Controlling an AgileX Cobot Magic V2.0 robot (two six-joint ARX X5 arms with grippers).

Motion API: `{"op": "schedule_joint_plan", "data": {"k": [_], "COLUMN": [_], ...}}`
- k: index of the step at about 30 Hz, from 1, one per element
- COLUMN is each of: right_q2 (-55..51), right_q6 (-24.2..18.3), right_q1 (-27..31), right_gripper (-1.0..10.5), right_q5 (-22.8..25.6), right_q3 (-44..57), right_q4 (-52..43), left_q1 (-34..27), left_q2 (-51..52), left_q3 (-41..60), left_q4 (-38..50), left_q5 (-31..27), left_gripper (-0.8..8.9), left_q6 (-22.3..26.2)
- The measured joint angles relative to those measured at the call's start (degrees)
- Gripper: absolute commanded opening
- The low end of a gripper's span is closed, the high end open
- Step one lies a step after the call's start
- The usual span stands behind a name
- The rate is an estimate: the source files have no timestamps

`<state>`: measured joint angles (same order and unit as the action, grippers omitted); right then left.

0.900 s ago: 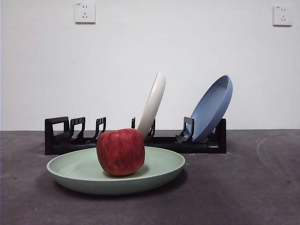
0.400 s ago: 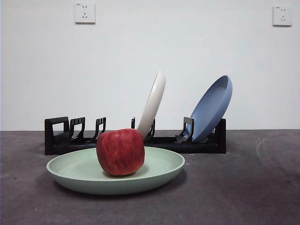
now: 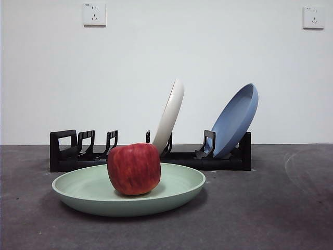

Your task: Take the green plate from the plate rack,put the plate on the table,take the apple from the table,put the apple in the plate

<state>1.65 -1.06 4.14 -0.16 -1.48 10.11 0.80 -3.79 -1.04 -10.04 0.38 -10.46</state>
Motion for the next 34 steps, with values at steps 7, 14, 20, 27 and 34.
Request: {"op": "schedule_joint_plan", "data": {"k": [7,14,20,27,34], "right_q2": [-1.1,-1.1,-1.0,-1.0,-1.0], "right_q6": [0.4,0.4,0.4,0.4,0.4], "right_q1": [0.0,0.0,0.0,0.0,0.0], "right_gripper": [0.0,0.0,0.0,0.0,0.0], "right_q5": [0.1,0.6,0.7,0.7,0.7], "right_q3": [0.0,0.0,0.0,0.0,0.0], "right_q4": [1.1,1.0,1.0,1.0,1.0], "left_q1": [0.0,0.0,0.0,0.0,0.0], "left_q2": [0.0,-0.2,-0.3,-0.3,-0.3], "left_q3": [0.0,0.0,0.0,0.0,0.0], "left_q4": [0.0,0.0,0.0,0.0,0.0], "left_q5": [0.0,0.0,0.0,0.0,0.0], "left_gripper": [-0.03,-0.04,-0.04,-0.04,-0.04], "left_q6": [0.0,0.0,0.0,0.0,0.0]}}
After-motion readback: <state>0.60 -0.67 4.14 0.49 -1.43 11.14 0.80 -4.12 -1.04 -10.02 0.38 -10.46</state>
